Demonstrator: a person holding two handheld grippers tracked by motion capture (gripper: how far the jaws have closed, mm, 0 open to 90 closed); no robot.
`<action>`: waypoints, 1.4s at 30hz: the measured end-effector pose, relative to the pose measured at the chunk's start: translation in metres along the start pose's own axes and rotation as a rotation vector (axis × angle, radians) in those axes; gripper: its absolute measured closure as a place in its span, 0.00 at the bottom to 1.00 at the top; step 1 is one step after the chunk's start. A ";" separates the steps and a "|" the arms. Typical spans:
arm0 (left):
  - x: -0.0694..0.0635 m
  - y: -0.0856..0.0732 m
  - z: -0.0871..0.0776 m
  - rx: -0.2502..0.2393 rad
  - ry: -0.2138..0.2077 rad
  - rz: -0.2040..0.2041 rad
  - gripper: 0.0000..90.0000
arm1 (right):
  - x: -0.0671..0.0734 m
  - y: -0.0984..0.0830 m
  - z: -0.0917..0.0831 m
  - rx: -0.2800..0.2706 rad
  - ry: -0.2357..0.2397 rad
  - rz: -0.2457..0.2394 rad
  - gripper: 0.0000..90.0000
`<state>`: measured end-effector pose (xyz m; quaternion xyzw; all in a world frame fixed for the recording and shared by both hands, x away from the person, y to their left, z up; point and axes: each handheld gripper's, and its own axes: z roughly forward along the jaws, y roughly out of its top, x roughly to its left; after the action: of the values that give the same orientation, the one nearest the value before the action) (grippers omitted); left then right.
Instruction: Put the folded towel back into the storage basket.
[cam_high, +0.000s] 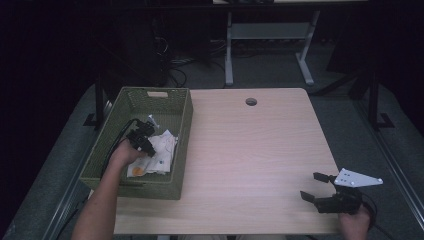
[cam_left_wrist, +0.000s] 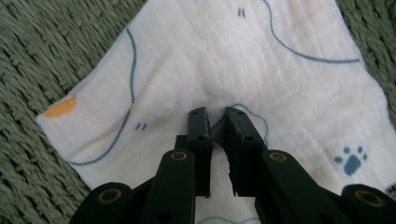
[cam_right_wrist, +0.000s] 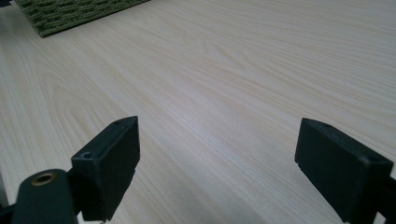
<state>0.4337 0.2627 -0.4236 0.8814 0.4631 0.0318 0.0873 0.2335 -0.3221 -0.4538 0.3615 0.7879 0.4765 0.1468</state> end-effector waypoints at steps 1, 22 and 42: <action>0.000 0.001 -0.001 0.002 0.003 0.006 0.88 | 0.000 0.000 0.000 -0.003 0.000 0.001 0.15; 0.001 -0.032 -0.060 -0.283 -0.101 -0.061 0.68 | 0.001 0.002 0.003 -0.001 0.019 -0.003 0.15; -0.004 -0.071 -0.075 -0.592 -0.321 -0.127 0.56 | 0.002 0.002 0.003 -0.009 0.028 0.000 0.15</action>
<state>0.3636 0.3088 -0.3627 0.7810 0.4681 0.0201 0.4129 0.2347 -0.3186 -0.4530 0.3543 0.7877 0.4849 0.1374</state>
